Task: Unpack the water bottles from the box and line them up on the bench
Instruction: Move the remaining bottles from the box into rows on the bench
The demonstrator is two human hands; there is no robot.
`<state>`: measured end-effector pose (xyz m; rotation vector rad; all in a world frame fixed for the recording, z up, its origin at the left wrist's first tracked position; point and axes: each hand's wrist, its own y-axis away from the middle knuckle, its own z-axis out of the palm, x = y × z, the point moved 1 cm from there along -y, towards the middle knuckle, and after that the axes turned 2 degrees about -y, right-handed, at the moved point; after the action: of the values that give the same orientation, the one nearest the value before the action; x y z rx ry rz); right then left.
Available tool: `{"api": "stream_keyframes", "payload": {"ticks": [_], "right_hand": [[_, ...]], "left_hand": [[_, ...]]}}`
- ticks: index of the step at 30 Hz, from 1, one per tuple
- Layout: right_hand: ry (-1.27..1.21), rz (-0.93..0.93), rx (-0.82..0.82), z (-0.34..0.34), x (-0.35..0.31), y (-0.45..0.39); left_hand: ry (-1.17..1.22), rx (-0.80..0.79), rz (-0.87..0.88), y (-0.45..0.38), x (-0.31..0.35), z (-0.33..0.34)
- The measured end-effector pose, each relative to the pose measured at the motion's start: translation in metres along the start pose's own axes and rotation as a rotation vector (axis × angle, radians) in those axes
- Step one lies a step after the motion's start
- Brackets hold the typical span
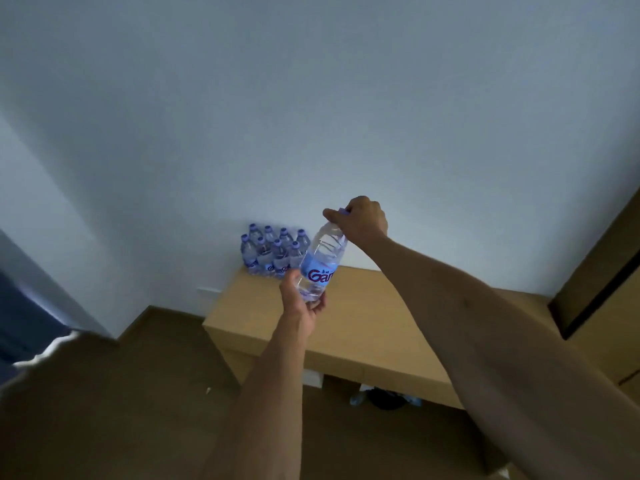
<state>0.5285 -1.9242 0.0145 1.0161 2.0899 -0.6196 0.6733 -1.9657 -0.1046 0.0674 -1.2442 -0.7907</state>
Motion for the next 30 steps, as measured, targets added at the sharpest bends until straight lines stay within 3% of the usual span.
{"api": "stream_keyframes", "payload": {"ticks": [8,15,23,30], "right_hand": [[-0.076,-0.147,-0.215,0.071,-0.015,-0.031],[-0.028,-0.129,-0.226,0.102,0.004,-0.103],[0.081,-0.131,-0.335,0.136,0.049,-0.201],[0.219,-0.164,-0.415,0.166,0.084,-0.242]], "left_hand": [[-0.144,-0.012,-0.073,-0.047,0.001,-0.044],[-0.112,0.056,-0.170,-0.106,-0.007,-0.024],[-0.607,0.139,-0.286,-0.211,0.020,0.003],[-0.951,0.196,-0.194,-0.269,0.025,0.020]]}}
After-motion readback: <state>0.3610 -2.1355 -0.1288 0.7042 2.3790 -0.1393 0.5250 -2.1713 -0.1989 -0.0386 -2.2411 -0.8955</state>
